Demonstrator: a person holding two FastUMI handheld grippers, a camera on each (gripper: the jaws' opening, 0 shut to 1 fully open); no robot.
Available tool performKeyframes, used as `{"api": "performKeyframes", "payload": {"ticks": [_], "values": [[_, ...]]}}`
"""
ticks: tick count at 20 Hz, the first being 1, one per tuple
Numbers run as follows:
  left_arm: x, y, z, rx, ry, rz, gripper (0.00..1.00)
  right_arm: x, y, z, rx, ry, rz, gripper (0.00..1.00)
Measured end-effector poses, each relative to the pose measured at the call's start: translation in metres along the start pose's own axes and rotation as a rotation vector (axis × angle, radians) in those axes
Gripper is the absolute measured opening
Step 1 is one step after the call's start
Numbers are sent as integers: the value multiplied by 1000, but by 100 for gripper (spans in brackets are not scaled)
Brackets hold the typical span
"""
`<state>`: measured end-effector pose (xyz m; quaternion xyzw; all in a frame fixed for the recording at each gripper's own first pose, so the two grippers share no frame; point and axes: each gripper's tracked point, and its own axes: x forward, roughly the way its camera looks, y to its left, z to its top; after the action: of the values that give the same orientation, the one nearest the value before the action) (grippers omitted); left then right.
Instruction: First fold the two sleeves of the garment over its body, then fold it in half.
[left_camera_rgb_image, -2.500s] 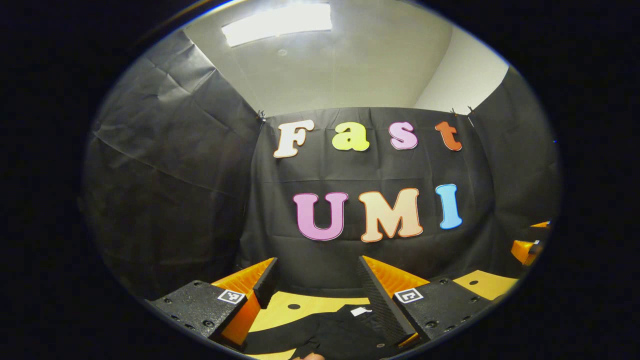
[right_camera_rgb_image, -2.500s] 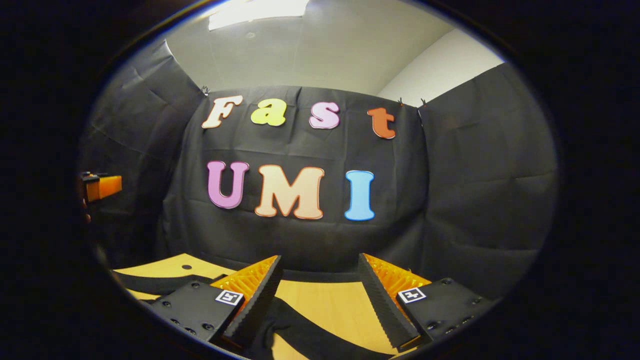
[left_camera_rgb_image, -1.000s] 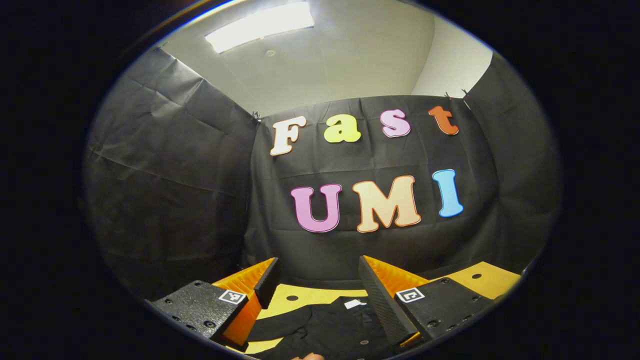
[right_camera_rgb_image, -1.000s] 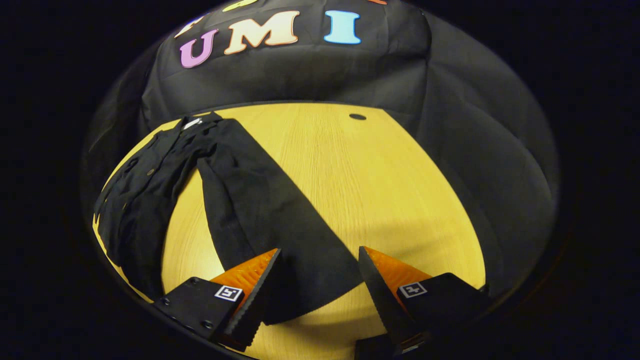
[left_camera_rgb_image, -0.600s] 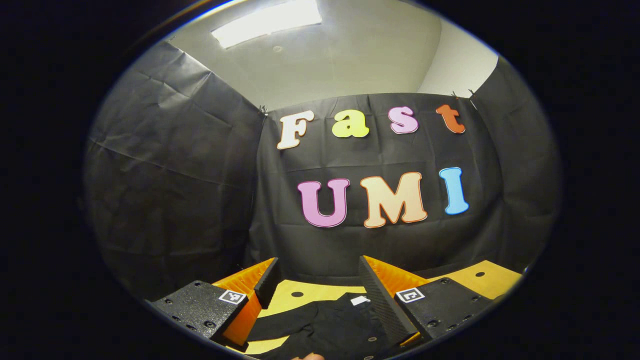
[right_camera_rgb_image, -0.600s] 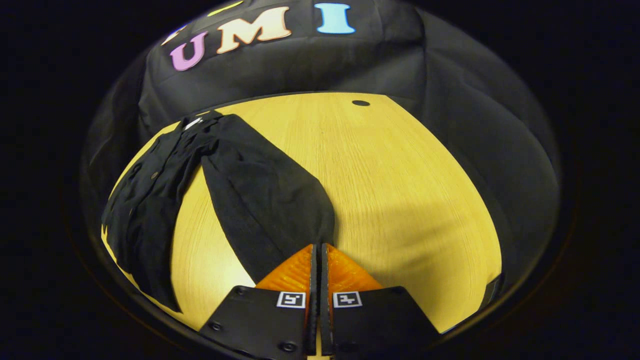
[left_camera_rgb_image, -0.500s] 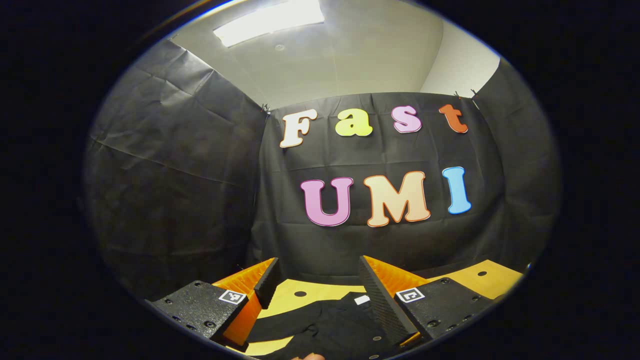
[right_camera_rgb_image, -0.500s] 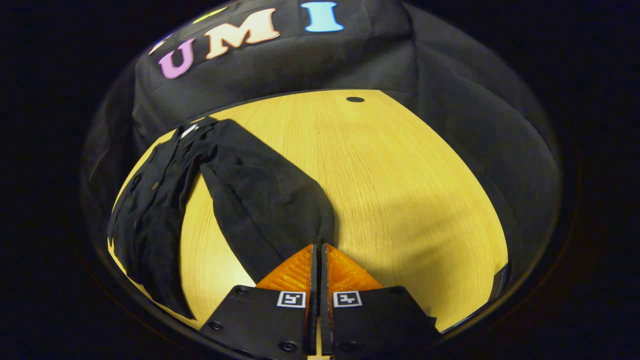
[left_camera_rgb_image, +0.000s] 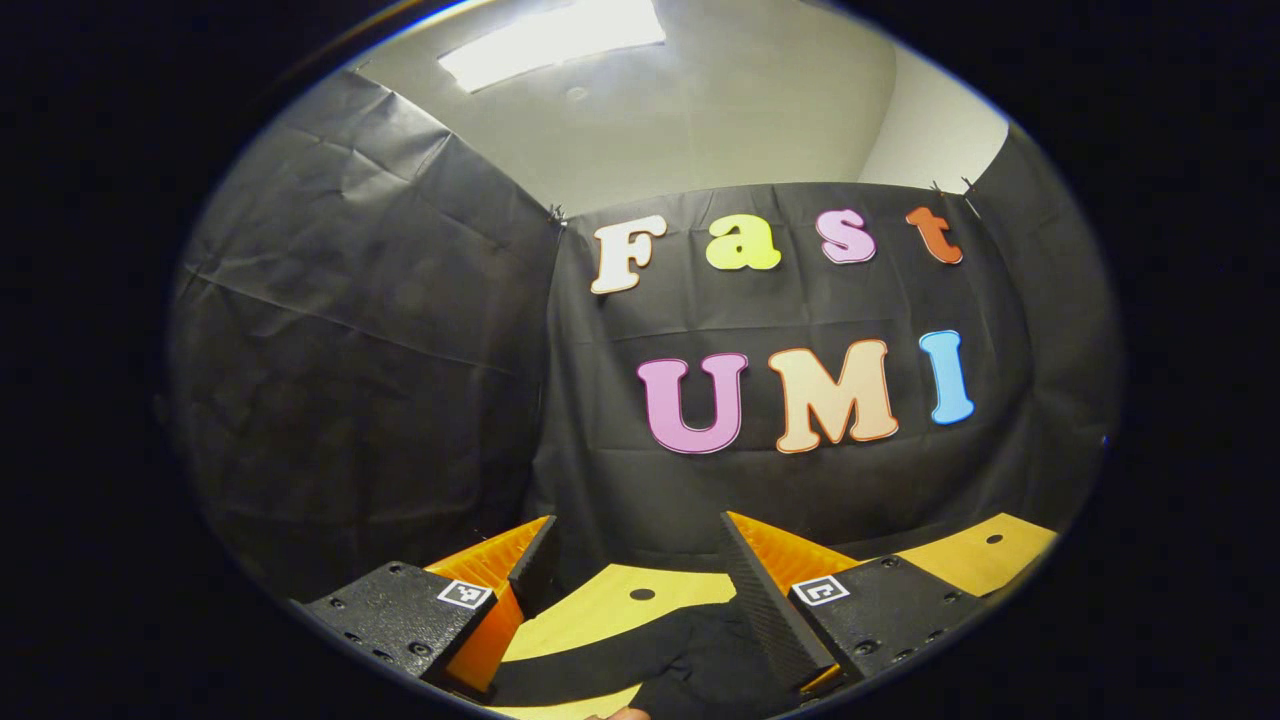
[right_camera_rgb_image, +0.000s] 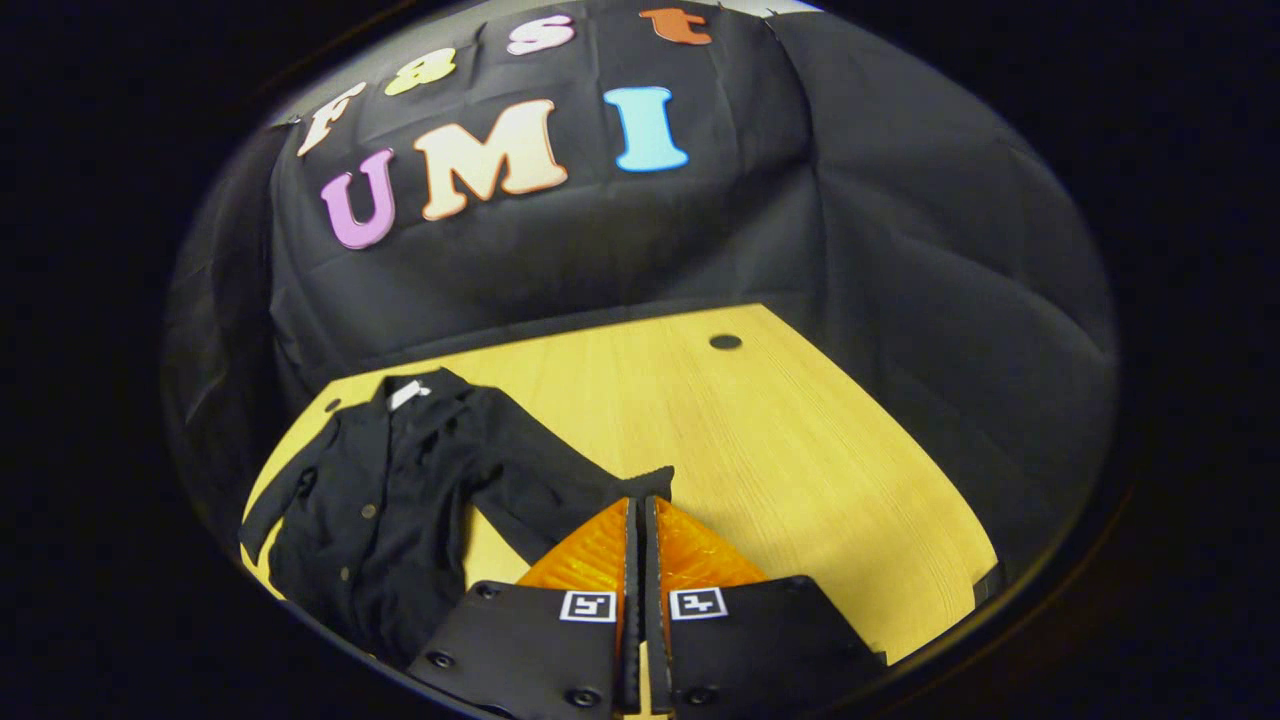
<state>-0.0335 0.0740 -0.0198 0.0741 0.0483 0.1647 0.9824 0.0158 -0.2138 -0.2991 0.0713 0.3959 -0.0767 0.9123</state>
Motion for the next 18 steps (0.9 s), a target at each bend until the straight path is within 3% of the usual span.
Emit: {"api": "performKeyframes", "payload": {"ticks": [6,18], "values": [[9,42,-6,4,15,36,93,3,85,47,-59,-81,112,5],[27,116,-27,22,52,100,93,22,239,74,-126,-119,291,5]]}}
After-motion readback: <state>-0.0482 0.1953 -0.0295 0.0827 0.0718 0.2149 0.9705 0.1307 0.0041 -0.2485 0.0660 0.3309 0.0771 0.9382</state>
